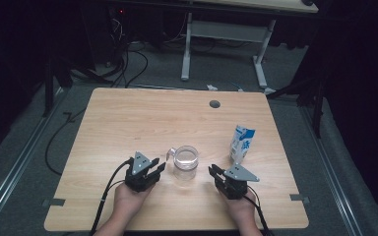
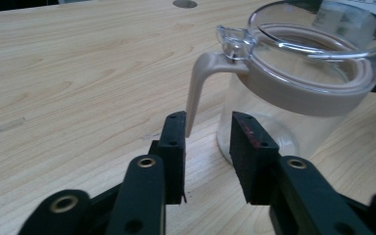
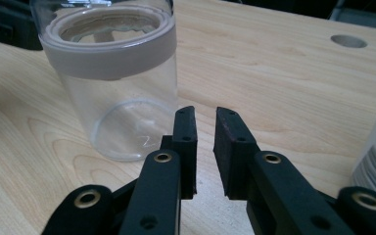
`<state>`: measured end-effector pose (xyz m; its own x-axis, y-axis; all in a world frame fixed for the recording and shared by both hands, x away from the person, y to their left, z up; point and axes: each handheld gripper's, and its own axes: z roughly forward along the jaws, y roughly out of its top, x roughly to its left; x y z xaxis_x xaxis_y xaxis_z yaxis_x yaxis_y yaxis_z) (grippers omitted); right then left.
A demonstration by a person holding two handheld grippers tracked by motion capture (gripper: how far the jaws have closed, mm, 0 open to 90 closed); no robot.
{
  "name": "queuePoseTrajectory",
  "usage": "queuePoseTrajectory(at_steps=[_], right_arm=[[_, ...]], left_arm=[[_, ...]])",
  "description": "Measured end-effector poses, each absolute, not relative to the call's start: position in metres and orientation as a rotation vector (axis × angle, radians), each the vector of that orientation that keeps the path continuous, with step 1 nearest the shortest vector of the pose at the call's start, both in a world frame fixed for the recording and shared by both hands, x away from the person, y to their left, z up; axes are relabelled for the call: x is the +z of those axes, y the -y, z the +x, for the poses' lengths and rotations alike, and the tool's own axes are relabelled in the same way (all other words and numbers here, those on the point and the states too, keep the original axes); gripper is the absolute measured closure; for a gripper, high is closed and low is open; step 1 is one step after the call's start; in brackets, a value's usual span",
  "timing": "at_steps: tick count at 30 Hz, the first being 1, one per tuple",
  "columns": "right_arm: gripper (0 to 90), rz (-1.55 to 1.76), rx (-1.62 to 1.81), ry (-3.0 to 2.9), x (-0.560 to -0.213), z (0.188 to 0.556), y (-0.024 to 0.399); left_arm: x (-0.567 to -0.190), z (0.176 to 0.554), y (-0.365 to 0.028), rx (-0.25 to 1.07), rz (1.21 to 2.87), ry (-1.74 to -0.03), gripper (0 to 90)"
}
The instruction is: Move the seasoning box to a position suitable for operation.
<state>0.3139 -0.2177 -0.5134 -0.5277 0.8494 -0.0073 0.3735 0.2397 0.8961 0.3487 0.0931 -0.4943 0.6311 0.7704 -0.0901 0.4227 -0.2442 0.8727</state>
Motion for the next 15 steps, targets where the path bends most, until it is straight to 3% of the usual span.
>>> queuePoseTrajectory(at_steps=[3, 15], right_arm=[[77.4, 1.141, 1.240, -2.015, -0.515, 0.316, 0.217], [72.3, 1.182, 1.189, -2.014, -0.520, 0.323, 0.211]], left_arm=[[-0.497, 0.357, -0.098, 0.378, 1.892, -0.948, 59.1], [-0.482, 0.361, -0.092, 0.498, 1.906, -0.903, 61.3]])
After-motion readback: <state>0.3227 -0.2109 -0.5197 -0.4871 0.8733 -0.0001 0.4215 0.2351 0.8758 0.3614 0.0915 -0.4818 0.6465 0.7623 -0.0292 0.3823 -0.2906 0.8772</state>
